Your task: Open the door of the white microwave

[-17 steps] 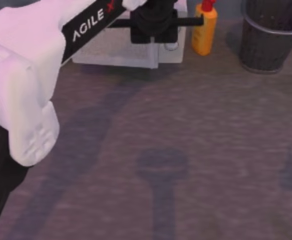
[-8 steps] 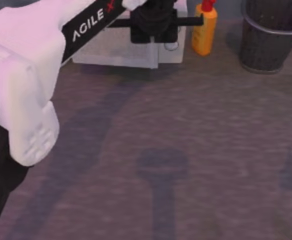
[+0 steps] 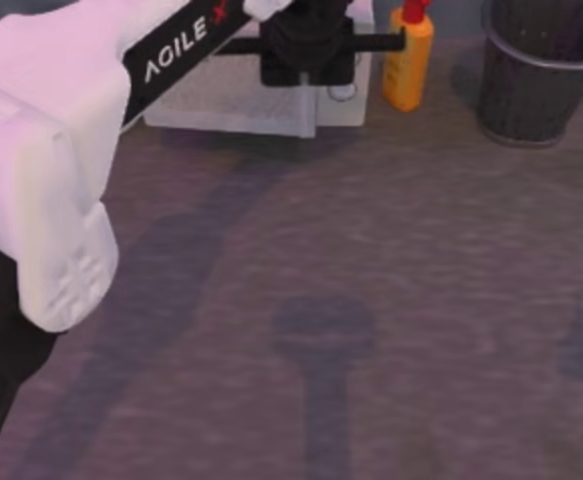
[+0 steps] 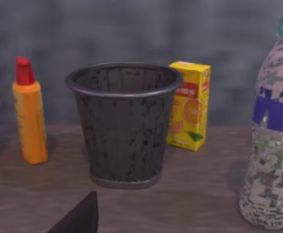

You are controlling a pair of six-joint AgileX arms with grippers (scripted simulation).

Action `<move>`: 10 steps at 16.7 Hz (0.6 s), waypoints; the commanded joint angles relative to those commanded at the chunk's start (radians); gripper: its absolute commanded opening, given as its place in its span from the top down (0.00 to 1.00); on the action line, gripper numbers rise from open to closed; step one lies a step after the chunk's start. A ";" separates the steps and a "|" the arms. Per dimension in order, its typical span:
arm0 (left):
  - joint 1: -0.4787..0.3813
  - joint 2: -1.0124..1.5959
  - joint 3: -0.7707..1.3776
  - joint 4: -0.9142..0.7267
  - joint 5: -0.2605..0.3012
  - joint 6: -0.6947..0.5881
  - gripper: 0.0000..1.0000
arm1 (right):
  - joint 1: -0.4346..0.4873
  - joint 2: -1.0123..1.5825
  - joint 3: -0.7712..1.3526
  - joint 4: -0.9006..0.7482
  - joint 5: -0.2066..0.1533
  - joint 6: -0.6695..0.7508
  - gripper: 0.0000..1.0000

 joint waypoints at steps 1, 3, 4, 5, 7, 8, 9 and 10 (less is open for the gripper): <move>0.000 0.000 0.000 0.000 0.000 0.000 1.00 | 0.000 0.000 0.000 0.000 0.000 0.000 0.00; -0.009 0.007 0.000 0.001 0.003 -0.003 1.00 | 0.000 0.000 0.000 0.000 0.000 0.000 0.00; -0.009 0.004 -0.004 0.003 0.003 -0.001 1.00 | 0.000 0.000 0.000 0.000 0.000 0.000 0.00; -0.008 -0.006 -0.018 0.012 0.004 0.007 1.00 | 0.000 0.000 0.000 0.000 0.000 0.000 0.00; -0.003 -0.041 -0.077 0.042 0.011 0.030 1.00 | 0.000 0.000 0.000 0.000 0.000 0.000 0.00; -0.001 -0.063 -0.120 0.061 0.017 0.044 1.00 | 0.000 0.000 0.000 0.000 0.000 0.000 0.00; 0.001 -0.086 -0.164 0.083 0.024 0.059 1.00 | 0.000 0.000 0.000 0.000 0.000 0.000 0.00; 0.003 -0.108 -0.203 0.104 0.030 0.073 1.00 | 0.000 0.000 0.000 0.000 0.000 0.000 0.00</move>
